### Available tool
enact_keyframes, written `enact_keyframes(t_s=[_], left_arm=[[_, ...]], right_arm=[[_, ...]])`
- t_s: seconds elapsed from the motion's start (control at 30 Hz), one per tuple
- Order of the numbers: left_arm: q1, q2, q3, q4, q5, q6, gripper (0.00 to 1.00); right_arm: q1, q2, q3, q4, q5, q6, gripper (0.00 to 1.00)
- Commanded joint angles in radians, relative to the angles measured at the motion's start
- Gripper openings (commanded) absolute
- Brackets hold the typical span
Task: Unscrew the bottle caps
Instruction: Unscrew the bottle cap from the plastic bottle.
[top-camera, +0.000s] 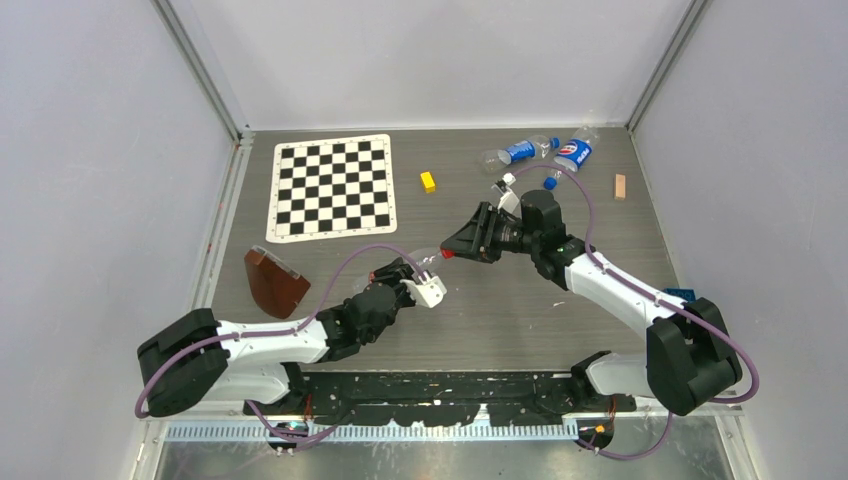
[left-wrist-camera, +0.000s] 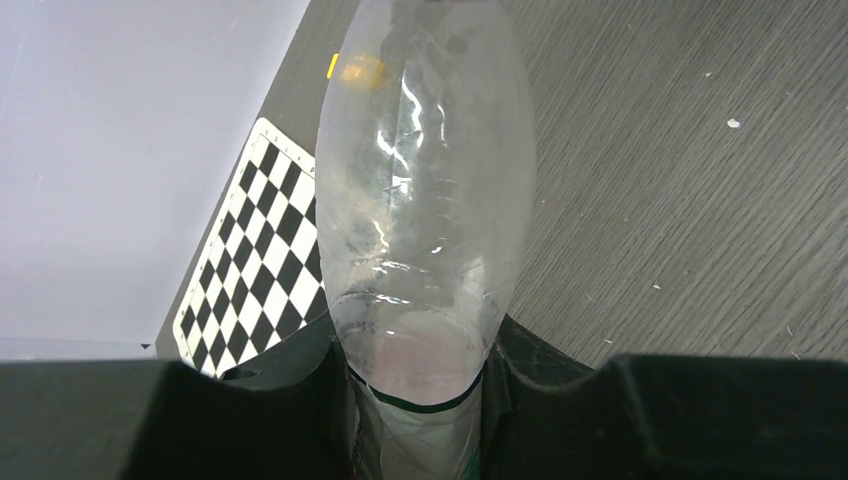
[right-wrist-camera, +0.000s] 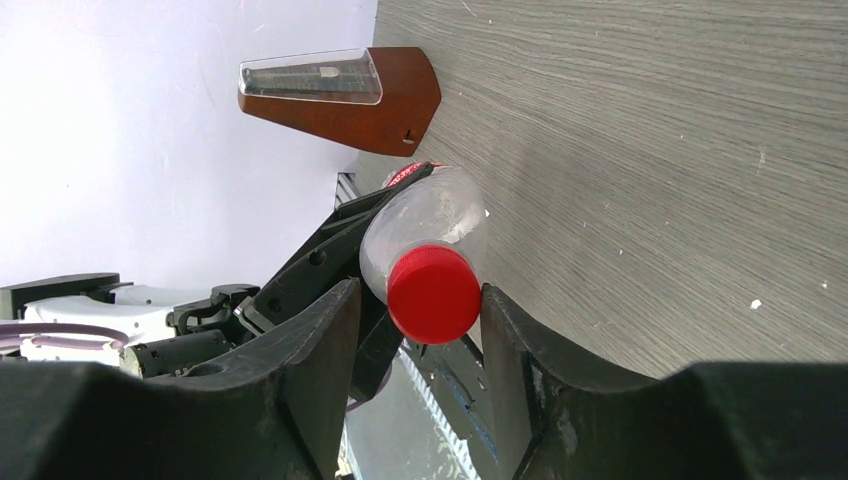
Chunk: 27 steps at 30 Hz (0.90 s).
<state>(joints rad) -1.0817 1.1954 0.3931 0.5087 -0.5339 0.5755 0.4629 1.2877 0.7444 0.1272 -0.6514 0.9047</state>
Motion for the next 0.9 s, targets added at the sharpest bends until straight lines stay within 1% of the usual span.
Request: enact_keyframes(t_s=[0.0,0.1,0.27,0.33,0.37,0.4,0.43,0.47,0.53,0.6,0.67,0.77,0.87], left_arm=[[-0.004,0.001,0.041,0.048,-0.014,-0.026,0.04],[-0.004,0.008,0.044,0.048,-0.018,-0.026,0.04],[-0.004,0.010,0.045,0.047,-0.015,-0.028,0.04],[-0.004,0.008,0.044,0.044,-0.017,-0.029,0.04],[-0.004,0.007,0.044,0.043,-0.016,-0.028,0.04],[-0.004,0.007,0.044,0.043,-0.015,-0.028,0.04],[-0.004,0.007,0.044,0.042,-0.013,-0.028,0.04],[-0.004,0.006,0.044,0.041,-0.010,-0.029,0.04],[-0.004,0.002,0.046,0.026,0.000,-0.039,0.04],[0.001,-0.008,0.058,-0.024,0.047,-0.066,0.03],[0.032,-0.024,0.079,-0.093,0.154,-0.126,0.03],[0.125,-0.068,0.115,-0.198,0.372,-0.228,0.03],[0.191,-0.101,0.140,-0.270,0.574,-0.282,0.03]], right_arm=[[0.006,-0.016,0.015,0.045,-0.039,0.008,0.52],[0.007,-0.009,0.014,0.046,-0.039,0.007,0.49],[0.006,-0.007,0.014,0.047,-0.038,0.005,0.47],[0.006,-0.010,0.012,0.050,-0.040,0.004,0.43],[0.006,-0.011,0.012,0.051,-0.042,0.002,0.39],[0.006,-0.014,0.010,0.054,-0.043,0.003,0.37],[0.006,-0.015,0.008,0.055,-0.043,0.001,0.32],[0.006,-0.018,0.008,0.056,-0.043,-0.003,0.25],[0.006,-0.023,0.004,0.057,-0.047,-0.016,0.19],[0.006,-0.029,0.001,0.057,-0.056,-0.038,0.16],[0.007,-0.037,-0.005,0.057,-0.066,-0.073,0.11],[0.007,-0.062,-0.022,0.051,-0.072,-0.129,0.07],[0.007,-0.089,-0.034,0.048,-0.067,-0.167,0.04]])
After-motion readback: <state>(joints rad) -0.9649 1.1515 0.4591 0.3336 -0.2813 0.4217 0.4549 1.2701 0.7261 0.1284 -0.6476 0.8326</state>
